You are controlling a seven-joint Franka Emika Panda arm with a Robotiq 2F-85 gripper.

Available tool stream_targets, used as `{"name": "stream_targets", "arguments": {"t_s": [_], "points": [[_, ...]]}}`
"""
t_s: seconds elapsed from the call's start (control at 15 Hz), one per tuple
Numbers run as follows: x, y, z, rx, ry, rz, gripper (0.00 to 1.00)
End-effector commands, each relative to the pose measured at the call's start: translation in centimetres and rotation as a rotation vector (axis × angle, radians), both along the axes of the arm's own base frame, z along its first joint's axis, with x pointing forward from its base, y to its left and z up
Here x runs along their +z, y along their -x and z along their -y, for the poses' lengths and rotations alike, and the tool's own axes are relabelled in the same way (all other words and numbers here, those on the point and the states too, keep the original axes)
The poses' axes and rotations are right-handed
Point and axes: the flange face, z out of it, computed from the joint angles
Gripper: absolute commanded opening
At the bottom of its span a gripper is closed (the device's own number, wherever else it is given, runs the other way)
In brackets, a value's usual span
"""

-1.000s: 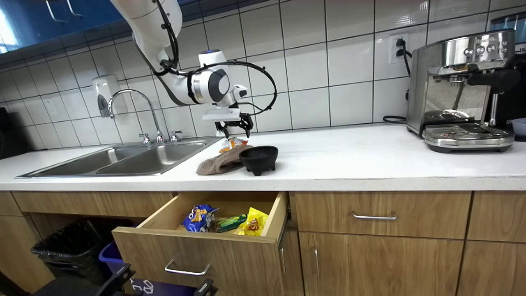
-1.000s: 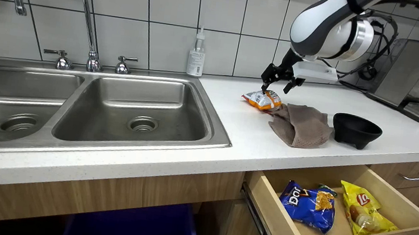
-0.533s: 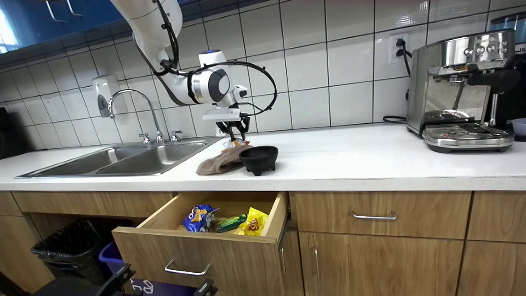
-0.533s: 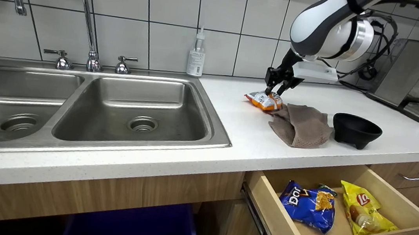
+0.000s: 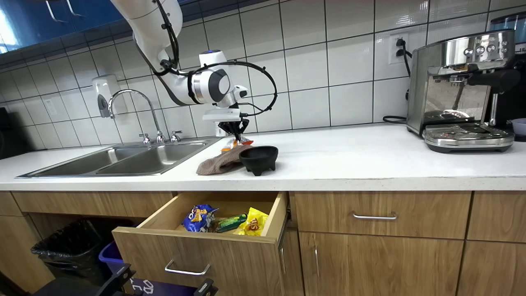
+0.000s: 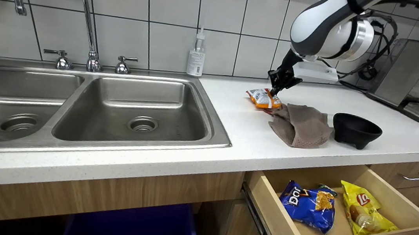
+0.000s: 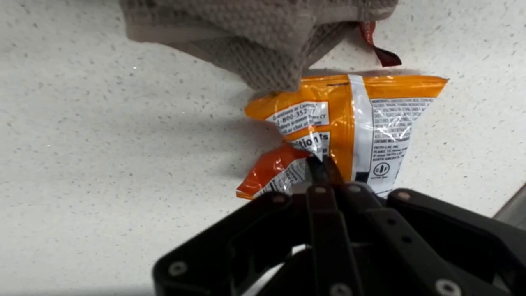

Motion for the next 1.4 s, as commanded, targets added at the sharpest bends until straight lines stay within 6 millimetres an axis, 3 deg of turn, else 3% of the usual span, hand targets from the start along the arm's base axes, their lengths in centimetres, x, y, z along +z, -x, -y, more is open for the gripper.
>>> {"name": "stream_targets", "arguments": {"t_s": [0.0,0.33,0.93,1.33], "points": [[0.5,-0.5,0.3,0.014,-0.003,-0.010,0.00],[1.7,-0.2,0.0,0.010,-0.011,0.011,0.00],[6.2,0.5,-1.0,0.003,-0.055,0.076,0.00],[8.1,1.8,-0.5,-0.036,-0.063,0.086,0.00]]}}
